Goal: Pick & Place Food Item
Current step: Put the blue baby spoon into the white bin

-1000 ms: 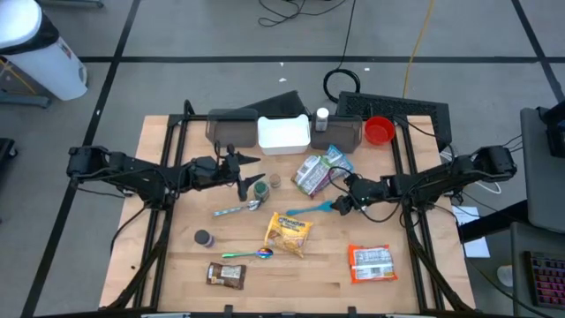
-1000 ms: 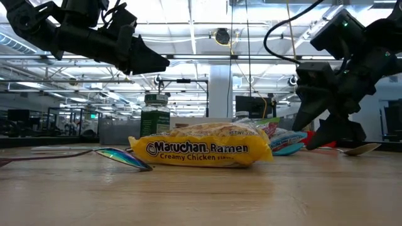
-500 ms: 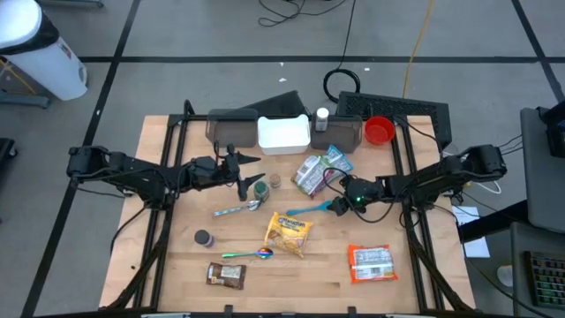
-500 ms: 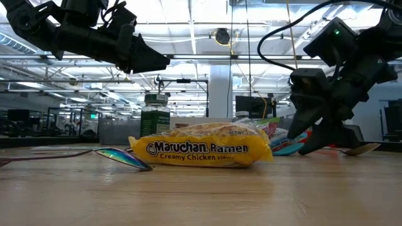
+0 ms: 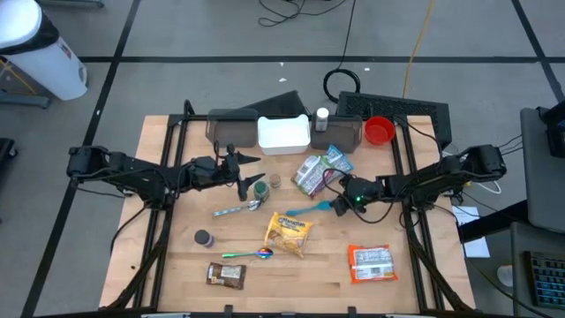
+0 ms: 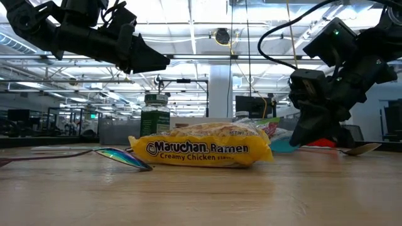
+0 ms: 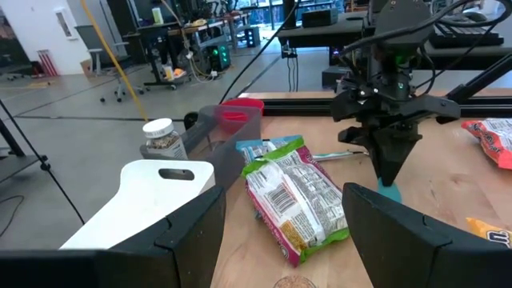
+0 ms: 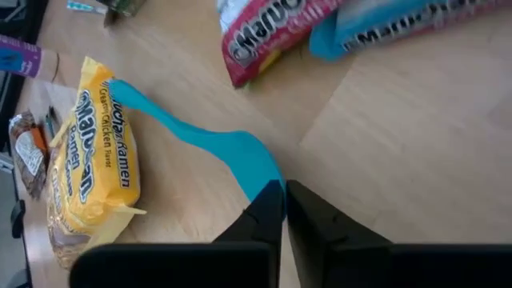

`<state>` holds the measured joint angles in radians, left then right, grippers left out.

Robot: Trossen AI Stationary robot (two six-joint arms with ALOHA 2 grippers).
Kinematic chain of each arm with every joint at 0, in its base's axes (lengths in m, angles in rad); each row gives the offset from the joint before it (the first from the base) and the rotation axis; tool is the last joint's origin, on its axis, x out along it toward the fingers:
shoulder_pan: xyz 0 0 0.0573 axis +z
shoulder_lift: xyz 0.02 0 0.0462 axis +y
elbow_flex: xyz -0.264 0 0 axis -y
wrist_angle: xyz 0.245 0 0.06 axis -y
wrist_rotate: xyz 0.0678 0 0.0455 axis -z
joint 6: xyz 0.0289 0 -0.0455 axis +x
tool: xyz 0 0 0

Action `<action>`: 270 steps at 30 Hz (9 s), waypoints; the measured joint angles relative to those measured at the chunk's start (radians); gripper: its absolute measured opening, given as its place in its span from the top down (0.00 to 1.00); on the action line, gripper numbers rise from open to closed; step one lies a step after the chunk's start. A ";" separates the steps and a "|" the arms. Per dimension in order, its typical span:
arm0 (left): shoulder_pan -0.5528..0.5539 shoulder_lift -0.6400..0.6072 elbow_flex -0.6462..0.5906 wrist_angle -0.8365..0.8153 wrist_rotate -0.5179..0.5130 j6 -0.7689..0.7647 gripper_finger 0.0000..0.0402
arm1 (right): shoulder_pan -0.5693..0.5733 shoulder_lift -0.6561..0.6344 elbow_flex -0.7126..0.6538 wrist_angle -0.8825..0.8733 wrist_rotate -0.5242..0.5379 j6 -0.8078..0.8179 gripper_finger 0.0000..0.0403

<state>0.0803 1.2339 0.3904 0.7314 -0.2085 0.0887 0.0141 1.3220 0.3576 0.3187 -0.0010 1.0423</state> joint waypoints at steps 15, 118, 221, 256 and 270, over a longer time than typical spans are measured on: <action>-0.004 0.000 0.041 0.001 0.002 0.139 0.36 | -0.116 -0.086 0.014 0.015 -0.002 -0.159 1.00; -0.224 0.641 1.159 -1.322 -0.668 0.204 0.75 | -0.140 -0.193 0.140 0.228 0.156 -0.662 1.00; 0.561 0.443 0.978 -1.028 0.555 0.140 0.94 | -0.145 -0.336 0.140 0.260 0.156 -0.879 0.57; 0.547 0.593 0.774 -0.674 0.462 -0.051 0.94 | -0.145 -0.336 0.140 0.168 0.263 -0.806 0.58; 0.489 0.684 0.774 -0.599 0.391 -0.111 0.94 | -0.145 -0.336 0.140 0.162 0.262 -0.800 0.58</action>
<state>0.5694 1.9182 1.1641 0.1323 0.1827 -0.0219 -0.1307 0.9863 0.4976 0.4809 0.2615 0.2420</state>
